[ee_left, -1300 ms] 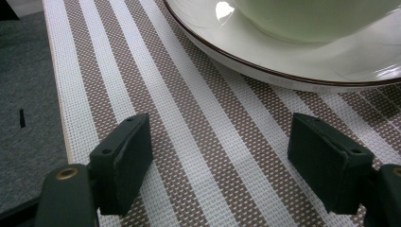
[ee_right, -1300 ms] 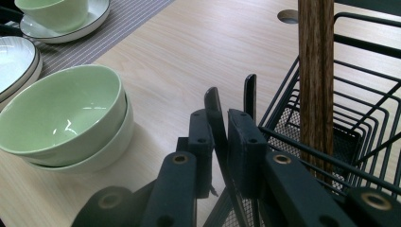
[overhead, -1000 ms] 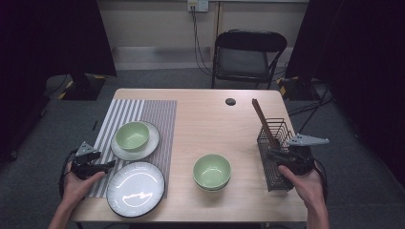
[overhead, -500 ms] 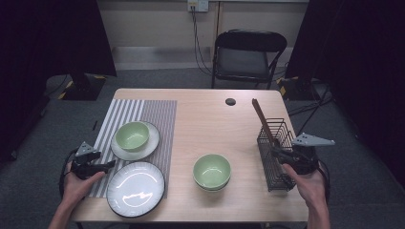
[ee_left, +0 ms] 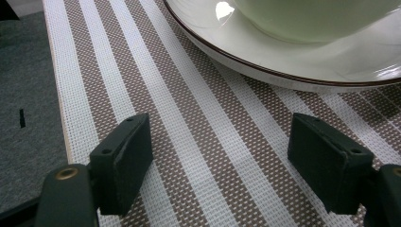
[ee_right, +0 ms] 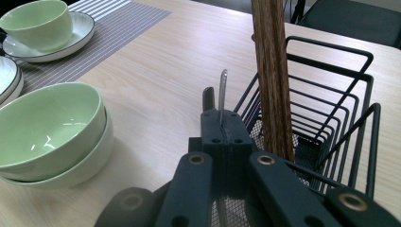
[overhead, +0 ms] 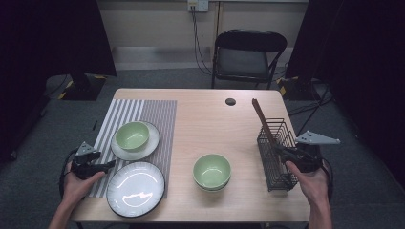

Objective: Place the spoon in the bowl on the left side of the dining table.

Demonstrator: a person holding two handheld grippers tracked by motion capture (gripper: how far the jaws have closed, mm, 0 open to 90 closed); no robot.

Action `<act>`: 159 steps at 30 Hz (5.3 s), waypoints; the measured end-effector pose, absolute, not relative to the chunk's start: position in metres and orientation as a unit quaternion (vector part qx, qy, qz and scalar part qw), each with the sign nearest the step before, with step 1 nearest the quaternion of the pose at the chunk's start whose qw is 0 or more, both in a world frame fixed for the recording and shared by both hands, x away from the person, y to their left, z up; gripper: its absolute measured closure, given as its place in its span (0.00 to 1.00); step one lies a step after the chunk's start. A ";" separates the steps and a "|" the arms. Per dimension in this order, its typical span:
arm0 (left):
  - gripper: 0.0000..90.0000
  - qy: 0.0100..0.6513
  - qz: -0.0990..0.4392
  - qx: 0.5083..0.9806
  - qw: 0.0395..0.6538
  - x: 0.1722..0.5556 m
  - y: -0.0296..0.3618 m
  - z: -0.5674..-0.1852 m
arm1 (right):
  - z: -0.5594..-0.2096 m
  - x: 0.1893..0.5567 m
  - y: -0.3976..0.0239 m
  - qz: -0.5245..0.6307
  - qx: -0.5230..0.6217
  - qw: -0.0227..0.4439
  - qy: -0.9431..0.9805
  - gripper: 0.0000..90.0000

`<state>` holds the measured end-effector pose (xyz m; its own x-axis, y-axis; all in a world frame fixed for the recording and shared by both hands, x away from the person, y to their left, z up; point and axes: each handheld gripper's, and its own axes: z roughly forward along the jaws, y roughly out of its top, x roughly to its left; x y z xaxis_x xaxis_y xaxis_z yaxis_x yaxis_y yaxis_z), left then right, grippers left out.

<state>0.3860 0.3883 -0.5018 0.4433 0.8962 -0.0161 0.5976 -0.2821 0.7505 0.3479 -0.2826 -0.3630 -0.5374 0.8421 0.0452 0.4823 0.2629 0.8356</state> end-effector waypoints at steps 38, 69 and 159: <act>0.31 0.488 0.210 0.775 0.343 0.380 0.385 -0.495 | -0.309 0.348 -0.266 0.480 0.387 0.251 0.746 1.00; 0.25 0.403 0.188 0.791 0.421 0.327 0.344 -0.443 | -0.273 0.366 -0.206 0.521 0.333 0.248 0.746 1.00; 0.81 0.254 0.119 0.765 0.579 0.394 0.218 -0.366 | -0.318 0.412 0.013 0.579 0.204 0.079 0.786 1.00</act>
